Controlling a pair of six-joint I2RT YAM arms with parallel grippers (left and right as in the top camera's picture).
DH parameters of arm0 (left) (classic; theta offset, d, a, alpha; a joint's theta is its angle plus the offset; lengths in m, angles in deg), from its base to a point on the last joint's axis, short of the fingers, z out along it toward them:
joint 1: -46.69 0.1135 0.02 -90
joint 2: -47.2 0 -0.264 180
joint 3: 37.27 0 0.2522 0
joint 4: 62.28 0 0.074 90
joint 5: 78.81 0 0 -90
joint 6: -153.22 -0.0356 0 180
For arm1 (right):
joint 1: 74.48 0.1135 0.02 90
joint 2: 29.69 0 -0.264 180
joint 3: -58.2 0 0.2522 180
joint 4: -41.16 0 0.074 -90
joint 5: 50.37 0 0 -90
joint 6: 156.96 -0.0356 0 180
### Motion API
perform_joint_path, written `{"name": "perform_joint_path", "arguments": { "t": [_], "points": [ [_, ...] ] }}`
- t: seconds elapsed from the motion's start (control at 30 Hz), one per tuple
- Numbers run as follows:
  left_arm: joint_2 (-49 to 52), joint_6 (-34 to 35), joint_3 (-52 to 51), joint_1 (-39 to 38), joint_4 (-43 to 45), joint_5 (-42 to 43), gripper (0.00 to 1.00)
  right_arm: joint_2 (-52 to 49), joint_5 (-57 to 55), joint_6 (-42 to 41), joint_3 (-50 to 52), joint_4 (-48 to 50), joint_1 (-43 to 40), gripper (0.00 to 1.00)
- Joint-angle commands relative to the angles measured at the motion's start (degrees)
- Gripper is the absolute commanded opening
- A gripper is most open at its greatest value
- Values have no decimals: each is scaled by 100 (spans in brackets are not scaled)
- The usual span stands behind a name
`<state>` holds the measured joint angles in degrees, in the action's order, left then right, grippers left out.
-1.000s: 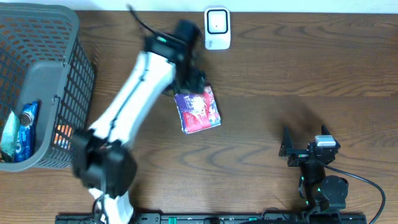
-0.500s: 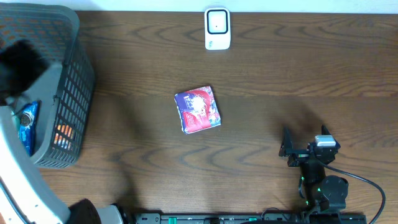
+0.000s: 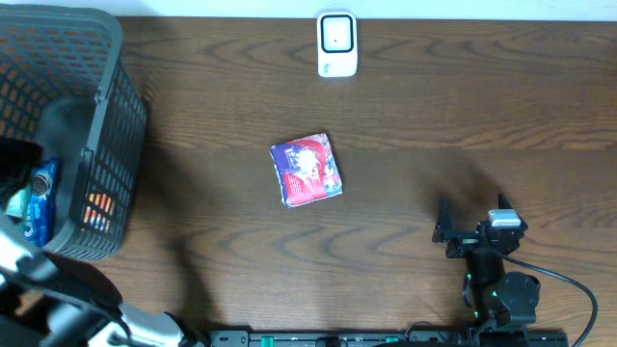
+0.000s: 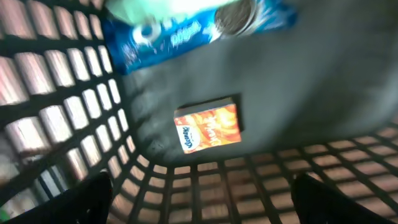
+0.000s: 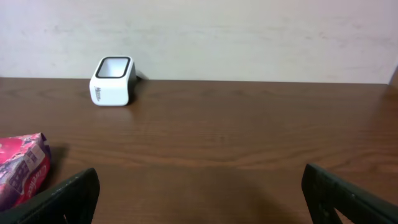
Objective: Scan the item barcode
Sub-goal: 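Return the left gripper to the basket and grasp the orange box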
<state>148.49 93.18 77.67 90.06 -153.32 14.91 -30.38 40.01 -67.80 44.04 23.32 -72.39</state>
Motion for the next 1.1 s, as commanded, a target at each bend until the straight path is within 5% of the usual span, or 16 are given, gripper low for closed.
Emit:
{"name": "perform_joint_path", "arguments": {
  "t": [0.0,0.7,0.77,0.9,0.97,1.07],
  "points": [
    [352,170,-173,-199,129,7,88,28,2,-61,9,-24,-50,99],
    [1930,1733,-975,-1290,1019,-962,86,28,2,-61,9,-24,-50,99],
    [1939,1733,-1139,-1292,1165,-962,77,28,4,-61,9,-24,-50,99],
    [1937,1729,-1300,-1290,1244,-1025,21,28,4,-61,9,-24,-50,99],
    [1906,1727,-1261,-1285,1158,-1021,8,28,4,-61,9,-24,-50,99],
    [1810,1711,-1025,-1281,903,-990,7,28,4,-61,9,-24,-50,99]
  ]
}}
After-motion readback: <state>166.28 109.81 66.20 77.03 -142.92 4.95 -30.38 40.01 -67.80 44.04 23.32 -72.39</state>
